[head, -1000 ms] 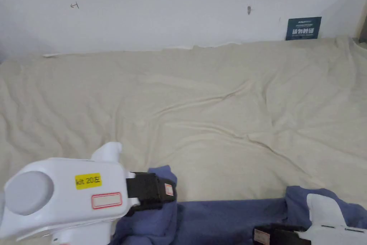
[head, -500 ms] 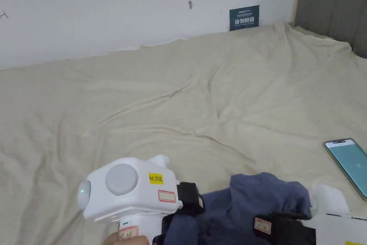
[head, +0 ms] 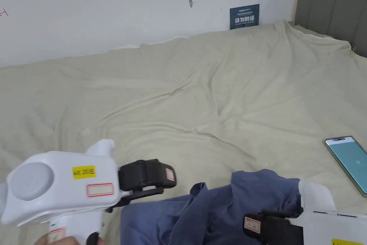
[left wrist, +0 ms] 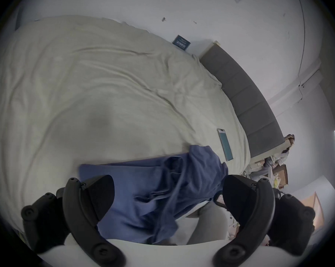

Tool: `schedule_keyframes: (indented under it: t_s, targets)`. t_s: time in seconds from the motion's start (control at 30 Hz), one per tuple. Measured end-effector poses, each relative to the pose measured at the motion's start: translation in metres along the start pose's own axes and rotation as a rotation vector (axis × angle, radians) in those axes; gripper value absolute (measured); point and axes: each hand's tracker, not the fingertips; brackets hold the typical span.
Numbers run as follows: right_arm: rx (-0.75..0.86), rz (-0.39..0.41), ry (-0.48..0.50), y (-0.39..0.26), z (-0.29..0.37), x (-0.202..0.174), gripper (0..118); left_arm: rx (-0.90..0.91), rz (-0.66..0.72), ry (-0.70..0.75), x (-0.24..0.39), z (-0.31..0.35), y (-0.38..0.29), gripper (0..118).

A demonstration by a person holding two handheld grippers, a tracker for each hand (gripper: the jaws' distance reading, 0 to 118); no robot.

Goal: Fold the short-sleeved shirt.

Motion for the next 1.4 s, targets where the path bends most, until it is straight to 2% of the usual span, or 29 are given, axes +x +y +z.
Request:
schedule_keyframes:
  t_s: [0.03, 0.07, 0.1, 0.17, 0.2, 0.27, 0.4, 0.53, 0.73, 0.87, 1.07, 1.23, 1.4]
  targets:
    - [0.000, 0.001, 0.001, 0.000, 0.000, -0.001, 0, 0.017, 0.001, 0.032, -0.006, 0.006, -0.003, 111]
    - [0.001, 0.003, 0.001, 0.000, 0.000, -0.002, 0, 0.024, -0.004, 0.055, -0.010, 0.010, -0.006, 101]
    - [0.001, 0.005, 0.000, 0.000, 0.000, -0.002, 0, 0.030, -0.006, 0.095, -0.015, 0.012, -0.009, 71]
    - [0.003, 0.009, -0.002, 0.000, 0.000, -0.002, 0, -0.012, -0.008, 0.152, -0.023, 0.002, -0.015, 0]
    - [0.003, 0.011, -0.002, -0.001, 0.000, -0.002, 0, -0.030, -0.011, 0.203, -0.027, 0.000, -0.017, 0]
    - [0.003, 0.013, -0.003, -0.001, 0.000, -0.001, 0, -0.059, -0.095, 0.201, -0.026, -0.009, -0.022, 0]
    - [-0.001, 0.013, -0.009, -0.002, 0.000, 0.003, 0, -0.092, -0.051, 0.121, -0.027, -0.032, -0.024, 0]
    - [0.002, 0.004, -0.011, -0.002, 0.003, 0.008, 0, -0.121, -0.076, 0.148, -0.021, -0.047, -0.025, 0]
    - [0.005, -0.018, -0.015, -0.003, 0.002, 0.018, 0, -0.219, -0.097, 0.077, -0.007, -0.066, -0.041, 0]
    - [0.004, -0.016, -0.015, -0.004, 0.003, 0.019, 0, -0.284, -0.080, -0.066, 0.010, -0.084, -0.048, 0]
    - [0.017, -0.032, -0.018, -0.004, 0.012, 0.023, 0, -0.356, -0.152, -0.085, 0.045, -0.122, -0.058, 0]
    - [0.036, -0.044, -0.029, -0.002, 0.020, 0.028, 0, -0.345, -0.141, -0.141, 0.050, -0.114, -0.057, 0]
    - [0.037, -0.044, -0.040, -0.003, 0.019, 0.026, 0, -0.268, -0.038, -0.289, 0.032, -0.072, -0.045, 0]
